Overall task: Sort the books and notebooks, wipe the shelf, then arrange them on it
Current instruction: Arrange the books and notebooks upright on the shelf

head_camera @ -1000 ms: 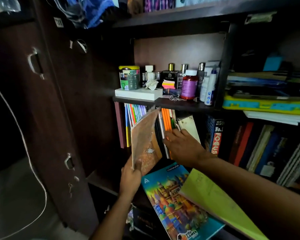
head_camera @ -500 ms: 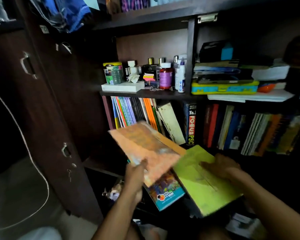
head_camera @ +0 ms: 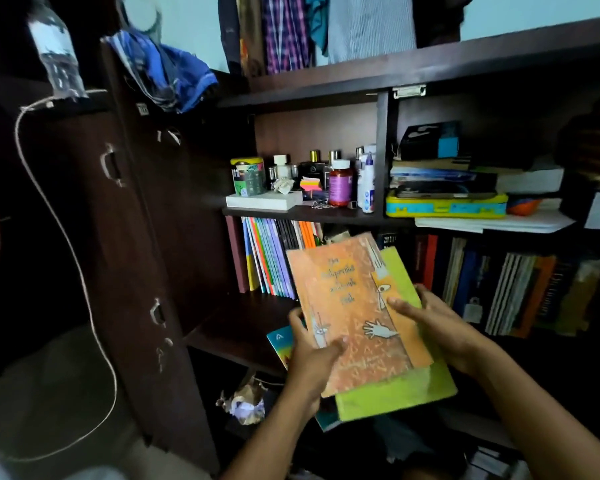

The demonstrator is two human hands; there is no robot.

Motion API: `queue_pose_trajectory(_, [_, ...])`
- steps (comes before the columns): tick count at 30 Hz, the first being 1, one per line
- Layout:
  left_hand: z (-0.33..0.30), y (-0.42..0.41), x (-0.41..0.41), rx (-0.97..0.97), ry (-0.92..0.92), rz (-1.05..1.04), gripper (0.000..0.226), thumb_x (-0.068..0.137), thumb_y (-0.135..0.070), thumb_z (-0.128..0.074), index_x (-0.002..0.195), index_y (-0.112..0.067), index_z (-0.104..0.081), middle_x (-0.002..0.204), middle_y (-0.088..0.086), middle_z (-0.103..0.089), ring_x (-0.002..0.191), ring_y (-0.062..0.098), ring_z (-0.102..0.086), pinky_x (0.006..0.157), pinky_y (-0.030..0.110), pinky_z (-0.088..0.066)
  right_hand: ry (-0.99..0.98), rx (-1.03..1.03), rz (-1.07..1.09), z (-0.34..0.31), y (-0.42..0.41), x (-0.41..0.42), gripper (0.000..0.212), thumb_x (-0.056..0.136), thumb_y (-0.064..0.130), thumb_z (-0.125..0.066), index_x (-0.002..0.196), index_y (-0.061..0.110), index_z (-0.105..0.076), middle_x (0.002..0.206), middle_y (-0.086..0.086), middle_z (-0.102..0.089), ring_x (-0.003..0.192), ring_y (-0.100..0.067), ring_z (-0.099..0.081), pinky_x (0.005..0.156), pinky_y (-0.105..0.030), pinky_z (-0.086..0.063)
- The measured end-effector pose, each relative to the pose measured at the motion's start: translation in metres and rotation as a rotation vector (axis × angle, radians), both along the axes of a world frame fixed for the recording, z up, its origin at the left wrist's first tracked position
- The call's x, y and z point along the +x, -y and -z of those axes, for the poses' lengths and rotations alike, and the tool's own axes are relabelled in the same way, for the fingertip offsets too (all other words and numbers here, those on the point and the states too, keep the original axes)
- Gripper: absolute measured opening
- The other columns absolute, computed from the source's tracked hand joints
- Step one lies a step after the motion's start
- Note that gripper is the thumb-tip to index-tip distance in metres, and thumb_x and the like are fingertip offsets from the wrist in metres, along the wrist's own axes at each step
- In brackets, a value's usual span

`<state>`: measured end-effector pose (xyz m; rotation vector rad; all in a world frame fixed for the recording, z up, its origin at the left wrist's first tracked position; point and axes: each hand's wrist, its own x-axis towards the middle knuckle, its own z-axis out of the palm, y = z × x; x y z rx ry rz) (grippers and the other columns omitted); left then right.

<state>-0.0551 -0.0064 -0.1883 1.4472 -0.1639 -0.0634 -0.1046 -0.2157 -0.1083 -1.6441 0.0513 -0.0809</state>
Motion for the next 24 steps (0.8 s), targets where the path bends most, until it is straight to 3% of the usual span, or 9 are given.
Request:
queue_pose_trajectory(2, [-0.015,-0.015,0.011,-0.024,0.093,-0.028,0.096,0.08,-0.002,-0.083,0.149,-0.04,-0.028,0.141,-0.001,-0.059,0.12,0.019,-0.065,0.096,0.047,-0.057,0.079,-0.094,-0.016,-0.007,-0.012,0.011,0.042,0.092,0.016,-0.071,0.127,0.031,-0.052,0.112,-0.002,-0.075,0.095,-0.019,-0.075,0.077,-0.037,-0.061])
queue_pose_trajectory(5, [-0.038,-0.037,0.029,-0.026,0.178,-0.037,0.078,0.078,0.007,-0.081,0.131,-0.038,-0.045,0.129,0.004,-0.066,0.112,0.02,-0.068,0.083,0.035,-0.061,0.192,-0.172,-0.018,-0.016,-0.034,0.035,0.051,0.096,0.007,-0.066,0.128,0.042,-0.048,0.114,0.008,-0.072,0.1,-0.009,-0.071,0.076,-0.028,-0.058])
queue_pose_trajectory(10, [-0.034,-0.067,0.046,-0.026,0.153,-0.01,0.066,0.086,-0.025,-0.075,0.144,-0.03,-0.045,0.127,-0.007,-0.068,0.11,0.006,-0.069,0.081,0.022,-0.057,0.147,-0.31,-0.033,0.01,-0.061,0.071,0.064,0.093,0.018,-0.069,0.143,0.039,-0.035,0.12,0.007,-0.067,0.108,-0.008,-0.066,0.092,-0.033,-0.057])
queue_pose_trajectory(12, [-0.012,-0.077,0.05,0.005,0.095,-0.004,0.061,0.086,-0.032,-0.076,0.141,-0.021,-0.052,0.123,-0.002,-0.072,0.111,0.012,-0.07,0.09,0.03,-0.058,0.089,-0.36,-0.037,0.03,-0.064,0.076,0.058,0.096,0.014,-0.065,0.141,0.034,-0.033,0.122,0.008,-0.066,0.108,-0.004,-0.064,0.09,-0.025,-0.053])
queue_pose_trajectory(15, [0.013,-0.083,0.053,0.079,0.016,0.019,0.064,0.08,-0.051,-0.081,0.134,-0.026,-0.059,0.12,-0.007,-0.074,0.11,0.015,-0.071,0.099,0.045,-0.056,0.052,-0.439,-0.04,0.045,-0.064,0.08,0.054,0.1,0.012,-0.059,0.139,0.036,-0.03,0.118,0.02,-0.059,0.113,-0.006,-0.059,0.09,-0.023,-0.047])
queue_pose_trajectory(18, [0.024,-0.08,0.062,0.068,0.042,-0.022,0.048,0.087,-0.028,-0.077,0.131,-0.025,-0.058,0.115,-0.004,-0.076,0.104,0.018,-0.073,0.091,0.043,-0.06,0.012,-0.488,-0.037,0.049,-0.058,0.092,0.065,0.1,0.008,-0.053,0.15,0.035,-0.022,0.13,0.011,-0.059,0.117,-0.01,-0.058,0.099,-0.03,-0.05])
queue_pose_trajectory(20, [0.025,-0.075,0.067,0.059,0.106,-0.09,0.049,0.085,-0.026,-0.079,0.13,-0.024,-0.059,0.113,-0.001,-0.076,0.101,0.02,-0.075,0.086,0.042,-0.061,-0.005,-0.533,-0.055,0.048,-0.058,0.1,0.075,0.099,0.01,-0.052,0.157,0.036,-0.011,0.14,0.006,-0.053,0.121,-0.014,-0.057,0.098,-0.032,-0.051])
queue_pose_trajectory(22, [0.028,-0.073,0.075,0.034,0.139,-0.191,0.054,0.081,-0.029,-0.082,0.131,-0.027,-0.06,0.111,-0.002,-0.077,0.099,0.02,-0.075,0.083,0.042,-0.062,0.015,-0.654,-0.069,0.041,-0.06,0.114,0.067,0.1,0.023,-0.053,0.155,0.027,-0.015,0.137,0.005,-0.052,0.119,-0.015,-0.057,0.09,-0.027,-0.048])
queue_pose_trajectory(24, [0.033,-0.075,0.084,0.023,0.179,-0.315,0.046,0.083,-0.023,-0.082,0.125,-0.032,-0.063,0.107,-0.005,-0.077,0.097,0.017,-0.075,0.08,0.037,-0.061,0.121,-0.831,-0.088,0.027,-0.065,0.131,0.044,0.099,0.034,-0.054,0.138,0.022,-0.038,0.124,0.005,-0.057,0.11,-0.014,-0.059,0.085,-0.028,-0.047])
